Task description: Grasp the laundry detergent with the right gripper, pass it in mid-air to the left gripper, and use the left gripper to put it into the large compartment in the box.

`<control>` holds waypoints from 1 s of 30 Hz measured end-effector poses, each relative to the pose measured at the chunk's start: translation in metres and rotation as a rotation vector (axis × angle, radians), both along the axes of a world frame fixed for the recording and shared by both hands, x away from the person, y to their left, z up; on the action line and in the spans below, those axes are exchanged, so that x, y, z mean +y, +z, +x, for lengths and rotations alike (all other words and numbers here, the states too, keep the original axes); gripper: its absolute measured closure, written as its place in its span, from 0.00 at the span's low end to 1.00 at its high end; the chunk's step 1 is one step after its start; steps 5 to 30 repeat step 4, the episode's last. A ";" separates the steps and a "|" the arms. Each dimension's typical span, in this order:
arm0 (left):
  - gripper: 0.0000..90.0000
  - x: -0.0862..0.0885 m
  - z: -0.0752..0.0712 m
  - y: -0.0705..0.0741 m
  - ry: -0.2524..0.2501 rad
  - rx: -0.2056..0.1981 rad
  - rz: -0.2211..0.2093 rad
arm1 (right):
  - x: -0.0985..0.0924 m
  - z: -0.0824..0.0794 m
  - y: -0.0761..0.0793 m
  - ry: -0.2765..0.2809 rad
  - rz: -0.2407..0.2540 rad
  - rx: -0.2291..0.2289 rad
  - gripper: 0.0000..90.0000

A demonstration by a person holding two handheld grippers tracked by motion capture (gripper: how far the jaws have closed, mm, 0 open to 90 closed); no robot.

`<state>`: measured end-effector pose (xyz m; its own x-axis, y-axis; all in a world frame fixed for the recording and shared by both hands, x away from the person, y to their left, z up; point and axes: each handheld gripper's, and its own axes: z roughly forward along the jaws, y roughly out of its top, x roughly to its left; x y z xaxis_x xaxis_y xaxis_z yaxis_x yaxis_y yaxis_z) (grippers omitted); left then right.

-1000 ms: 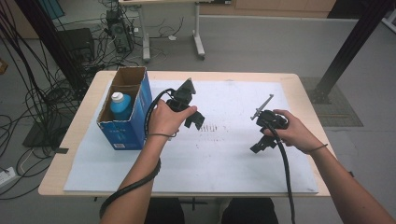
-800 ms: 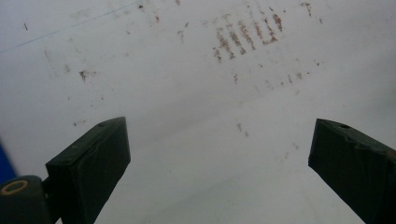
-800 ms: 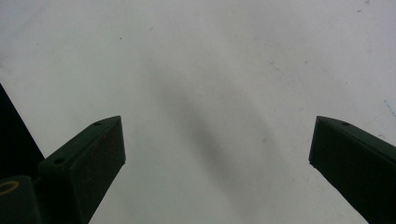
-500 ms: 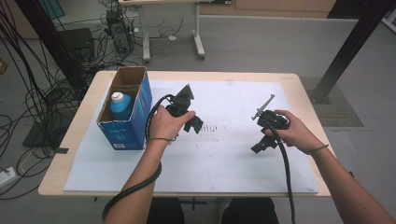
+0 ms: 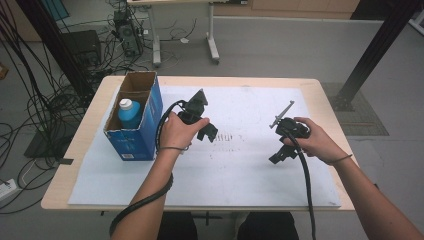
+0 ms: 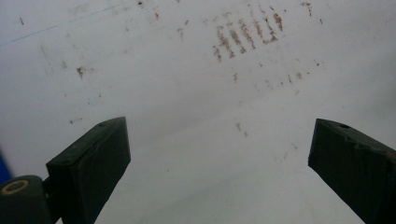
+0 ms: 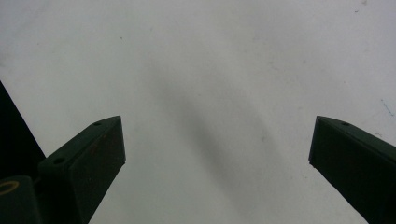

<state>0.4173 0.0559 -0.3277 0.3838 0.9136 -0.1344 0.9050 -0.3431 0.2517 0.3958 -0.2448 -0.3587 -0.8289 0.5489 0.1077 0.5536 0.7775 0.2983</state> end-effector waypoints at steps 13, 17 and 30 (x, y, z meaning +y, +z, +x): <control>0.07 0.000 0.000 -0.001 0.001 0.002 0.000 | 0.000 -0.001 0.001 0.001 -0.002 -0.002 0.04; 0.07 0.000 0.000 -0.001 0.001 0.002 0.000 | 0.000 -0.001 0.001 0.001 -0.002 -0.002 0.04; 0.07 0.000 0.000 -0.001 0.001 0.002 0.000 | 0.000 -0.001 0.001 0.001 -0.002 -0.002 0.04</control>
